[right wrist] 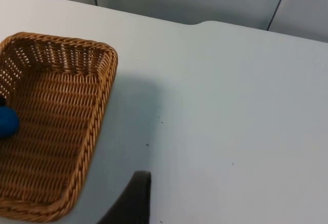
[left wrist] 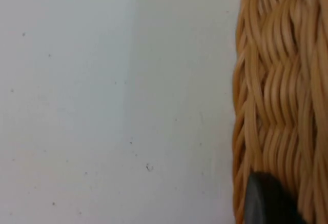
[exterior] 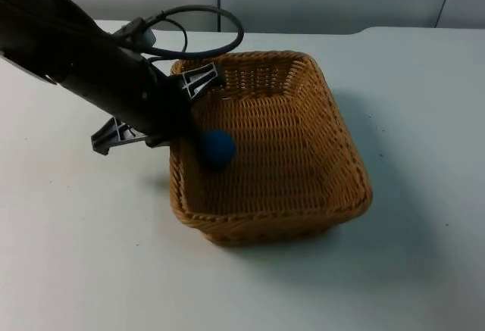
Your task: Pick up the basket with the left hand and place the ball into the basket with the right hand.
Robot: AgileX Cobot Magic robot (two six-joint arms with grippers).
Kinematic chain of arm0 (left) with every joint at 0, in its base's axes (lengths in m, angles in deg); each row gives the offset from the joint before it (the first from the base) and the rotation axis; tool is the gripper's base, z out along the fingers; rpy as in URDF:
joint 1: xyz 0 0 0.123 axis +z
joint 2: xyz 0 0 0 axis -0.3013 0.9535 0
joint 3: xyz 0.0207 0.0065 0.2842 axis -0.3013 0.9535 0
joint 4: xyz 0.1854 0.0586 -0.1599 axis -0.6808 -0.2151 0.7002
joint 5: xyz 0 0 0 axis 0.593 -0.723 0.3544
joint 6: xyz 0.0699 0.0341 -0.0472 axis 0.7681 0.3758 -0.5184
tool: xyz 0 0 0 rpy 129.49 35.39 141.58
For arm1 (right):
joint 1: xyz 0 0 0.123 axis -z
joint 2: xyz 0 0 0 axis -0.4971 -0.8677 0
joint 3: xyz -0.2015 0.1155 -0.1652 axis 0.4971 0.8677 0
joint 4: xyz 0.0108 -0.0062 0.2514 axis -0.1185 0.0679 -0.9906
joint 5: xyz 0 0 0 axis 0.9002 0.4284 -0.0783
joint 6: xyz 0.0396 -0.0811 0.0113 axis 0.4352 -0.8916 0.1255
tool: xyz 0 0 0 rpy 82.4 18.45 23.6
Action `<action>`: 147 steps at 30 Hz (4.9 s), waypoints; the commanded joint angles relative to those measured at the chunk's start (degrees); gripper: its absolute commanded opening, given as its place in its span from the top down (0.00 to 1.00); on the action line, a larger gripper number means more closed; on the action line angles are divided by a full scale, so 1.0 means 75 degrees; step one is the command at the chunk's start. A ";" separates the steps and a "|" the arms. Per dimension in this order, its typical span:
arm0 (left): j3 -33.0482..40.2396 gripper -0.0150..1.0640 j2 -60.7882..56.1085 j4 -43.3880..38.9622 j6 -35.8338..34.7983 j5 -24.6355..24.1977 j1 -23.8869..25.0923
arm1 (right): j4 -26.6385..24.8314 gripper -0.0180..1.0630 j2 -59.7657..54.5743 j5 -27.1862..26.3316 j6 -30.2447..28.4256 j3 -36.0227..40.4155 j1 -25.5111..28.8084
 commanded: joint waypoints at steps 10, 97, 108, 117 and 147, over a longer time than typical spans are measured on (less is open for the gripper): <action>-0.0069 0.29 0.0035 -0.0614 -0.0155 -0.0140 -0.0012 | 0.0001 0.01 -0.0039 -0.0052 -0.0048 0.0040 0.0031; 0.1017 0.20 -1.0174 -1.3846 -0.7499 -0.5376 -0.0012 | 0.1587 0.01 0.0858 0.1026 0.1997 0.0022 0.0031; 0.2227 0.20 -1.1659 -1.3545 -0.7438 -0.5050 -0.0012 | -0.0356 0.01 0.2780 0.1235 -0.0195 0.0022 0.0031; 0.3402 0.20 -1.2715 -1.3134 -0.7314 -0.4753 -0.0012 | -0.1045 0.01 0.2989 0.1918 -0.0792 0.0022 0.0031; 0.5102 0.20 -1.5889 -1.0643 -0.5280 -0.5989 -0.0041 | -0.1821 0.01 0.5400 0.2215 -0.0609 0.2087 0.0031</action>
